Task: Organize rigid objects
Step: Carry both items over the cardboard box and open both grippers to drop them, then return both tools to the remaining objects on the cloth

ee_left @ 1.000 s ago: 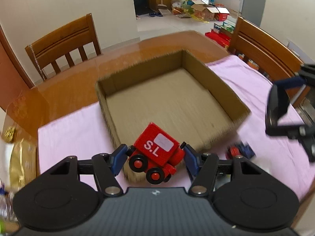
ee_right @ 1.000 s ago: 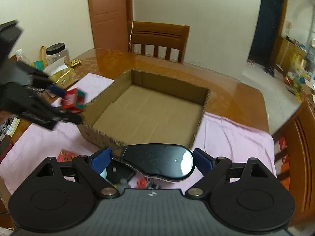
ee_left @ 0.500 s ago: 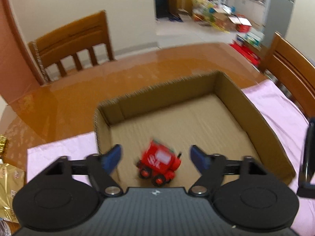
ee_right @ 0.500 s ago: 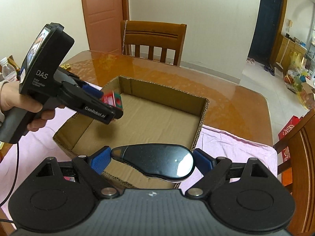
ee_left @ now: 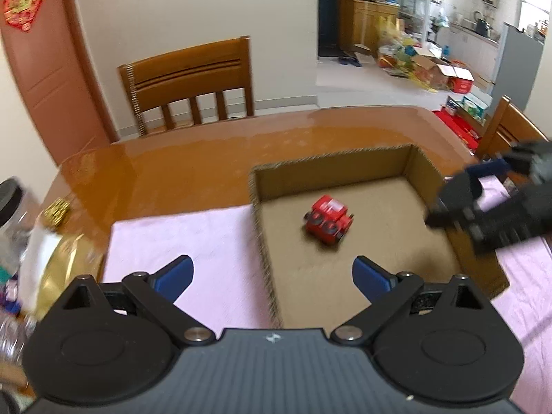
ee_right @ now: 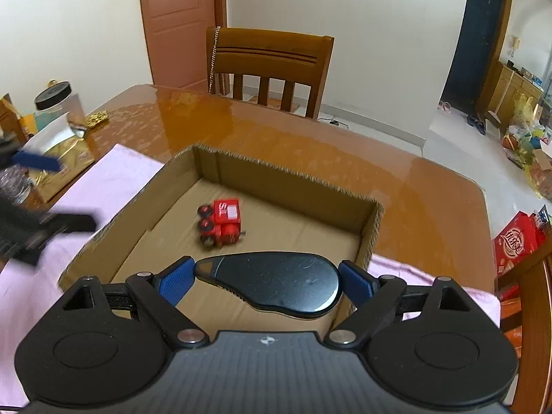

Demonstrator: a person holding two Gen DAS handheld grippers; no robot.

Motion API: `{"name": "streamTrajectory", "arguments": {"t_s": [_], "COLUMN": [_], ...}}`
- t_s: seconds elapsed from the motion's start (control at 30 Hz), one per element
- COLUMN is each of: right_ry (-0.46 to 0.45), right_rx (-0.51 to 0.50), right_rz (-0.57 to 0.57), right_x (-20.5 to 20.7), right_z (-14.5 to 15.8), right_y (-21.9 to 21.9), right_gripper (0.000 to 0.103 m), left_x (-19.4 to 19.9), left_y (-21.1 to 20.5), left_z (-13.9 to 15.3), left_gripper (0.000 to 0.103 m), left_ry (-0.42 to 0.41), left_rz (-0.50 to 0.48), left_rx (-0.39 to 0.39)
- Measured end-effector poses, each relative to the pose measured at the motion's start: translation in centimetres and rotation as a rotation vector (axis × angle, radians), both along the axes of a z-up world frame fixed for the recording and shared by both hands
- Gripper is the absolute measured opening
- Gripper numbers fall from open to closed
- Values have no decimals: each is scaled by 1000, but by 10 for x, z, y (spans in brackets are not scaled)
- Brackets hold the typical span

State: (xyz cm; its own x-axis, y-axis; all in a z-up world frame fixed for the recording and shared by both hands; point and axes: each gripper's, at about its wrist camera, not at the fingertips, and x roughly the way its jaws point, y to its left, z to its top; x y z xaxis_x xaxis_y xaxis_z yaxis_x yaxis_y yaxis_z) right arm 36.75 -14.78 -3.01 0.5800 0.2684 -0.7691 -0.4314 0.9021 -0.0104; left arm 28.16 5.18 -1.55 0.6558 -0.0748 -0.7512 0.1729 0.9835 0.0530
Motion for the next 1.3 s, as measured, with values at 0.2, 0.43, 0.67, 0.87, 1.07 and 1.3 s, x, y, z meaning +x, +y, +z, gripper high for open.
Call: {"name": "streamTrajectory", "arguments": {"t_s": [0.2,0.43,0.67,0.87,1.07,1.3], "right_ry": [-6,1,36,57,67,49], "right_rx": [-34,-47,-38,-9,-7,-64], "right_rz": [6,12,-35,-107,-116,-79], "right_x": [12,-26,-82,-131,-177,-208], "right_z": [0,5,-6,-19,-29,-35], "right_y": [16,16,3,-3,3,33], "right_gripper": [103,103,103,103,103,103], "left_x": [-34,-65,-104,-135,-164,-182], "left_y": [15,21,20,13,7,3], "left_z": [-8,-19,-38,-51,-63,-85], "left_gripper": [100,100,100,100,100,100], "left_ry": [13,31,60,71,107,156], "left_rz": [50,65,50,-18,-133,-248], "left_rx": [-7,-32,-54,-24,-27,12]}}
